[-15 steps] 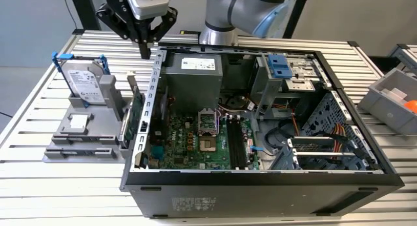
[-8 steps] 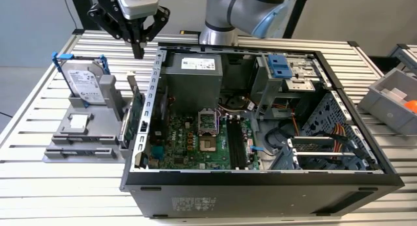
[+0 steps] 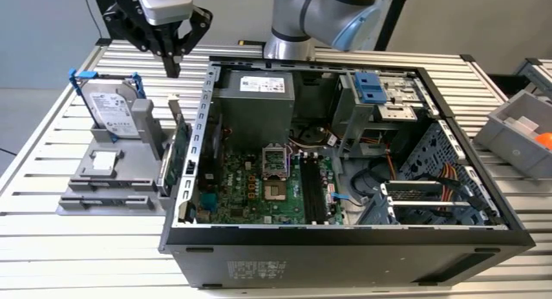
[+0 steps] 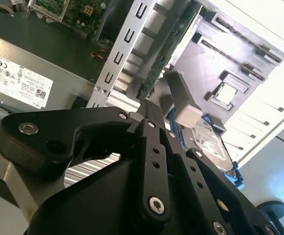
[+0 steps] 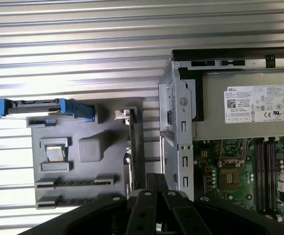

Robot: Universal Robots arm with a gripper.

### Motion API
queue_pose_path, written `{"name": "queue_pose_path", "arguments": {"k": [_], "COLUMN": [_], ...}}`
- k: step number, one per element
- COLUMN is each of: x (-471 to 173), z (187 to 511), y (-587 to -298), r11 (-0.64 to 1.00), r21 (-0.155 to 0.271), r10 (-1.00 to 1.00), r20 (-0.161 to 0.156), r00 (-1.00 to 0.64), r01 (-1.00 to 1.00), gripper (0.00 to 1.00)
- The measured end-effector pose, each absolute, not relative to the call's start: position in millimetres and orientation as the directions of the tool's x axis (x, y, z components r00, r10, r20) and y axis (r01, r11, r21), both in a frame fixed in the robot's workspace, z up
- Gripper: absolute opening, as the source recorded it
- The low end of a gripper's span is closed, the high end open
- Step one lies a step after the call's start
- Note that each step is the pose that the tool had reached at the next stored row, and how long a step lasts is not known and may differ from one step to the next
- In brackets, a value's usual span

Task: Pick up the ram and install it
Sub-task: 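Reach for the ram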

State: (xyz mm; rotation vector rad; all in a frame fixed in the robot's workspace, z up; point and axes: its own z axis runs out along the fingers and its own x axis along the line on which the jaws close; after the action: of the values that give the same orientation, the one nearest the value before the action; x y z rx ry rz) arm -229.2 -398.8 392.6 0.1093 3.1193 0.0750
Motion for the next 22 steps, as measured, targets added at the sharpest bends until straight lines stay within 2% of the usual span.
{"name": "queue_pose_path", "arguments": {"k": [22], "x": [-268], "z": [392], "y": [-399], "r11": [0.998], "r21": [0.049], "r10": [0.047], "r20": [-0.017], "r00": [-0.999], "r01": [0.046], "gripper": [0.00]}}
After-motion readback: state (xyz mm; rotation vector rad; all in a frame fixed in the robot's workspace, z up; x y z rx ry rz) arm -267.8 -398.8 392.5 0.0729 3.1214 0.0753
